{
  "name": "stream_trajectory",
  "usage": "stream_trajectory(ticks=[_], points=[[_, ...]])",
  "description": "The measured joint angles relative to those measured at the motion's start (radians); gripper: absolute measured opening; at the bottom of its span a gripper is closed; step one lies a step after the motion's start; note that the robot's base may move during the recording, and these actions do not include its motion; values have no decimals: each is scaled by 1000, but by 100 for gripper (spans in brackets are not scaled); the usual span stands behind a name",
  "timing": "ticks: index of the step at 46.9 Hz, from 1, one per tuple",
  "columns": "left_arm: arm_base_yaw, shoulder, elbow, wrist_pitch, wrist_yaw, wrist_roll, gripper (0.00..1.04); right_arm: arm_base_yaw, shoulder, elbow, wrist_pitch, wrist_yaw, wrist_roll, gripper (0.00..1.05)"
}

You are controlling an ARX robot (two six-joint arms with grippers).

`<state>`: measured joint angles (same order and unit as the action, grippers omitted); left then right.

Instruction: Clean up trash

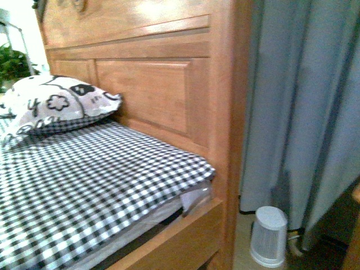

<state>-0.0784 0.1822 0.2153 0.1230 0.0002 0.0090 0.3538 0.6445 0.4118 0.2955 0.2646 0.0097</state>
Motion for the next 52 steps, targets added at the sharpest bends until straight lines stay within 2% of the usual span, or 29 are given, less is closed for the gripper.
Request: stream_trajectory(ticks=[37,39,40,43,46,48,52], points=[[2,0,-2,-2,-20,-7,28,4,4,0,0,-14,-1,20],[0,18,34,-100,-46,-46,28,3,2,0,0,-11,0,19],[8,42,75,-204,-41,-77,28,3,2,0,0,-9,0,19],[94,128,141,-357,45,-93,28,1,2,0,0,2,0,19],[214,267,159,-341,174,-51,28,0,1,0,0,5,0,19],[276,366,183,-306,226,-4,28,0,1,0,0,0,0,19],[331,477,219,-249,275,80,28,1,1,0,0,-3,0,19]])
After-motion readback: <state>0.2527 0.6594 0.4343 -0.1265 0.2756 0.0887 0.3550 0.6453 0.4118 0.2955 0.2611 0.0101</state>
